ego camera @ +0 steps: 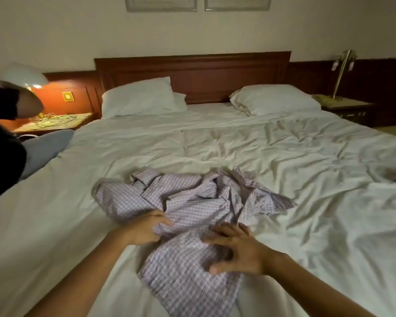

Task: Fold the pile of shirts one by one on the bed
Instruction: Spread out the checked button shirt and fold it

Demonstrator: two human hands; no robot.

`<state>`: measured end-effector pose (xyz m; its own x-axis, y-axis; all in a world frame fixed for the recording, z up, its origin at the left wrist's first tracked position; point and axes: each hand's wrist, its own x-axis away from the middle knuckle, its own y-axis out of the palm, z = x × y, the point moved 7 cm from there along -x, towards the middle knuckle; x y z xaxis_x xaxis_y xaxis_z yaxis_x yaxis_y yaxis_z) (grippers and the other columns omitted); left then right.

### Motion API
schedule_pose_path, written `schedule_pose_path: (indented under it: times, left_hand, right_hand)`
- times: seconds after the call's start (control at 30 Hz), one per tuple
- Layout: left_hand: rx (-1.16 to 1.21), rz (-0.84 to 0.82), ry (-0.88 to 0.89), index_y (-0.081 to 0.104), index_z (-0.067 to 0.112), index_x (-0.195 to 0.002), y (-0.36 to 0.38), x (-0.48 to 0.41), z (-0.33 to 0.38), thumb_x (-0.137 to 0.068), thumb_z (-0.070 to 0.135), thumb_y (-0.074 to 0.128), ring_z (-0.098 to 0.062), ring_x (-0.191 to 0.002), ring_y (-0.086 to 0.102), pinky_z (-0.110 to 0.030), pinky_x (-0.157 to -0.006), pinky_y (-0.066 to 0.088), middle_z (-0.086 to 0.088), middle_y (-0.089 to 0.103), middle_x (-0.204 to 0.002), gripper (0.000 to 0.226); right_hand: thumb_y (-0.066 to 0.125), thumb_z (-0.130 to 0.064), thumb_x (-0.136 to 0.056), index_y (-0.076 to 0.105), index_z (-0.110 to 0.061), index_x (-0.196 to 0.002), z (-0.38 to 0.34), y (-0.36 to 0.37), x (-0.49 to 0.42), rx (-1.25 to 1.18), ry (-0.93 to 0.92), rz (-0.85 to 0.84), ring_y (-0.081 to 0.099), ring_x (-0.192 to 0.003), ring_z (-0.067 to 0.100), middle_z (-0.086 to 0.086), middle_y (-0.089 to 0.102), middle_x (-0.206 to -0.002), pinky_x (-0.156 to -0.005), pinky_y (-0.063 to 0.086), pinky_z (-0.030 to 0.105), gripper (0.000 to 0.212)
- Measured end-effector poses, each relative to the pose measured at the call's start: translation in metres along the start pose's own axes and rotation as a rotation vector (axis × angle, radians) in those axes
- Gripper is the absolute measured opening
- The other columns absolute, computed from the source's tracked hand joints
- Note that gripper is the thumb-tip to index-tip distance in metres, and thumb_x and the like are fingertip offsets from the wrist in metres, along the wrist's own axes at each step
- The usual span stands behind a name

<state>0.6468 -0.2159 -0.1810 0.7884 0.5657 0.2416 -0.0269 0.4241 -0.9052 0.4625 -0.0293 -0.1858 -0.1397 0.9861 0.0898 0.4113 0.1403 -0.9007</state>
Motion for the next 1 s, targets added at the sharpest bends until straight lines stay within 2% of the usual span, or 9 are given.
schedule_pose_path:
  times: [0.1,0.23,0.33,0.43,0.53,0.77,0.87,0.93,1.0]
  left_hand:
    - [-0.01,0.134,0.016,0.067,0.033,-0.121,0.002,0.012,-0.022,-0.089,0.019,0.072,0.001,-0.125,0.04,0.0,-0.096,0.022,0.021,0.04,-0.133,0.036]
    - [-0.003,0.409,0.051,0.058,0.039,-0.074,-0.012,0.02,-0.017,-0.085,0.018,0.076,0.001,-0.09,0.058,-0.024,-0.09,0.041,0.022,0.064,-0.088,0.03]
    - [0.195,0.555,0.068,0.057,0.03,-0.085,-0.039,0.027,-0.002,-0.095,0.009,0.062,-0.005,-0.074,0.062,-0.034,-0.074,0.049,0.013,0.066,-0.078,0.025]
    - [0.256,0.614,0.138,0.052,0.024,-0.096,-0.077,0.036,0.028,-0.103,0.015,0.05,-0.012,-0.075,0.059,-0.034,-0.074,0.047,0.008,0.061,-0.082,0.012]
    - [0.166,0.647,0.291,0.054,0.027,-0.1,-0.125,0.059,0.08,-0.1,0.019,0.058,0.002,-0.079,0.058,-0.017,-0.072,0.044,0.017,0.061,-0.089,0.009]
    - [0.026,0.889,0.332,0.064,0.023,-0.087,-0.218,0.134,0.192,-0.09,0.019,0.061,-0.022,-0.076,0.062,-0.04,-0.067,0.052,0.003,0.068,-0.081,0.006]
    - [-0.057,0.951,0.301,0.061,0.019,-0.073,-0.239,0.168,0.231,-0.085,0.027,0.063,-0.024,-0.066,0.06,-0.04,-0.059,0.052,-0.001,0.063,-0.066,0.014]
    - [-0.138,0.99,0.228,0.056,0.017,-0.061,-0.253,0.189,0.242,-0.082,0.036,0.066,-0.024,-0.06,0.056,-0.035,-0.054,0.047,0.0,0.056,-0.057,0.03]
    - [-0.16,1.037,0.185,0.044,0.015,-0.05,-0.264,0.208,0.245,-0.081,0.043,0.068,-0.017,-0.05,0.043,-0.028,-0.047,0.034,0.004,0.042,-0.047,0.048]
  right_hand:
    - [0.055,-0.07,-0.085,0.057,-0.045,-0.126,-0.003,0.014,-0.007,0.137,0.006,0.035,0.005,-0.148,0.006,-0.016,0.022,-0.16,-0.117,-0.007,0.044,0.049]
    - [0.062,-0.031,-0.095,0.066,-0.02,-0.092,-0.008,-0.015,-0.003,-0.003,-0.043,0.216,0.056,-0.108,0.009,-0.007,0.065,-0.111,-0.101,0.038,0.032,0.012]
    - [0.056,-0.017,-0.1,0.058,-0.015,-0.088,0.003,-0.048,0.01,-0.4,0.084,0.357,0.059,-0.063,0.009,-0.002,0.062,-0.072,-0.061,0.049,0.028,0.013]
    - [0.049,-0.011,-0.103,0.053,-0.018,-0.084,0.012,-0.094,0.024,-0.581,0.178,0.546,0.05,-0.048,0.004,-0.004,0.052,-0.061,-0.05,0.044,0.024,0.02]
    - [0.048,-0.023,-0.104,0.053,-0.02,-0.079,0.007,-0.14,0.031,-0.758,0.291,0.629,0.05,-0.057,0.014,0.002,0.049,-0.065,-0.051,0.041,0.03,0.025]
    - [0.047,-0.094,-0.066,0.051,-0.05,-0.122,-0.109,-0.205,0.056,-0.249,0.144,0.545,0.056,-0.1,0.006,-0.014,0.058,-0.113,-0.083,0.045,0.032,0.071]
    - [0.065,-0.061,-0.08,0.057,-0.029,-0.105,-0.143,-0.209,0.06,0.038,0.134,0.593,0.056,-0.091,0.017,-0.006,0.06,-0.096,-0.068,0.044,0.029,0.041]
    - [0.062,-0.029,-0.086,0.05,-0.019,-0.077,-0.15,-0.223,0.079,-0.015,0.168,0.772,0.054,-0.073,0.025,-0.002,0.057,-0.073,-0.053,0.036,0.029,0.018]
    - [0.058,-0.024,-0.09,0.059,-0.017,-0.089,-0.153,-0.231,0.096,-0.271,0.13,0.88,0.06,-0.075,0.022,-0.003,0.062,-0.077,-0.061,0.042,0.029,0.007]
